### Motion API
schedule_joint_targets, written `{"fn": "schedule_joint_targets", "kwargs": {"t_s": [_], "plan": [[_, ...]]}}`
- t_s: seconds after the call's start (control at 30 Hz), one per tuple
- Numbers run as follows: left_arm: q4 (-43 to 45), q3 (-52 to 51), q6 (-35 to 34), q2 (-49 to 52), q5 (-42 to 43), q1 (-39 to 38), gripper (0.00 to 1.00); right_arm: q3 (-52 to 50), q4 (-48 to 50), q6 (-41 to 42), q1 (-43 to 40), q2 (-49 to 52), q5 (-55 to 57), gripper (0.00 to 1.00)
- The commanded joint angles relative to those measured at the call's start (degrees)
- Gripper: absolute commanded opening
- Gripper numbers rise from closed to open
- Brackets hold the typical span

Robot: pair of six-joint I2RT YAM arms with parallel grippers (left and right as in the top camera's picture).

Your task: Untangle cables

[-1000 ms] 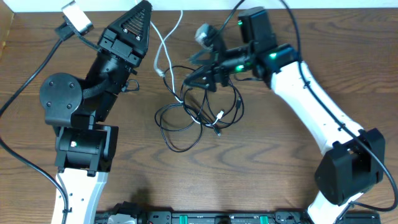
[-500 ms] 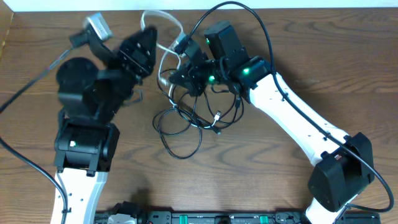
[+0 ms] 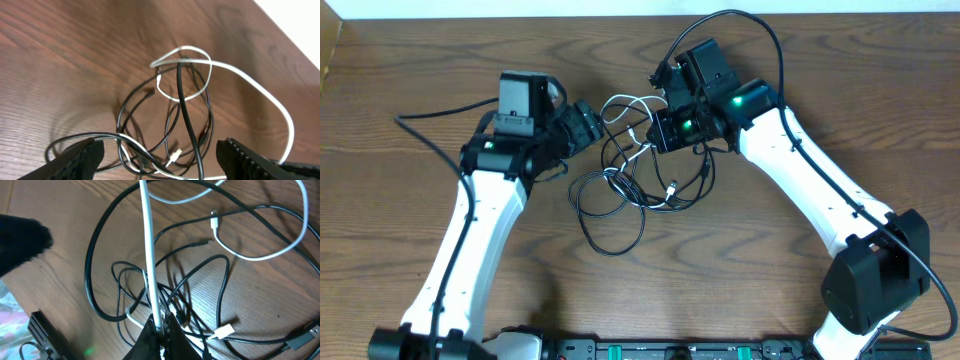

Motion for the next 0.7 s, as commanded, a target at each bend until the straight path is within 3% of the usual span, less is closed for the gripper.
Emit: {"fn": "schedule_joint_targets", "kwargs": {"t_s": [0.0,0.2,0.23,0.27,0.3,0.47,0.67], "plan": [[0.7,0.3,1.6,3.4,6.9,0.0,0.77,0.2,-0.3,0.9,-0.1,-0.9,0.9,0.01],[2.9,0.2,5.3,7.3,6.6,-3.5,0.68,0.2,-0.3,0.9,-0.1,-0.9,0.9,0.01],[4.0,0.2,5.3,7.9,6.0,-3.8,0.48,0.2,-0.3,0.9,-0.1,-0.9,0.9,0.01],[4.2,0.2,5.2,8.2,4.7,-3.8,0.19,0.2,0.0,0.7,-0.1,-1.0,0.9,0.01],[4.1,0.1,5.2,8.6,2.2,-3.8,0.08,0.6,0.0,-0.3,-0.1,-1.2,0.9,0.01],[1.4,-0.7,5.2,8.7,-11.4,-3.8,0.07,11.1,-4.6,-5.2,-6.1,-6.3,0.6,0.01],[0.0,-0.7,5.7,8.7,-18.0,-3.6,0.07,24.0,-12.3,-8.6,-13.8,-10.8,-0.5,0.01]]}}
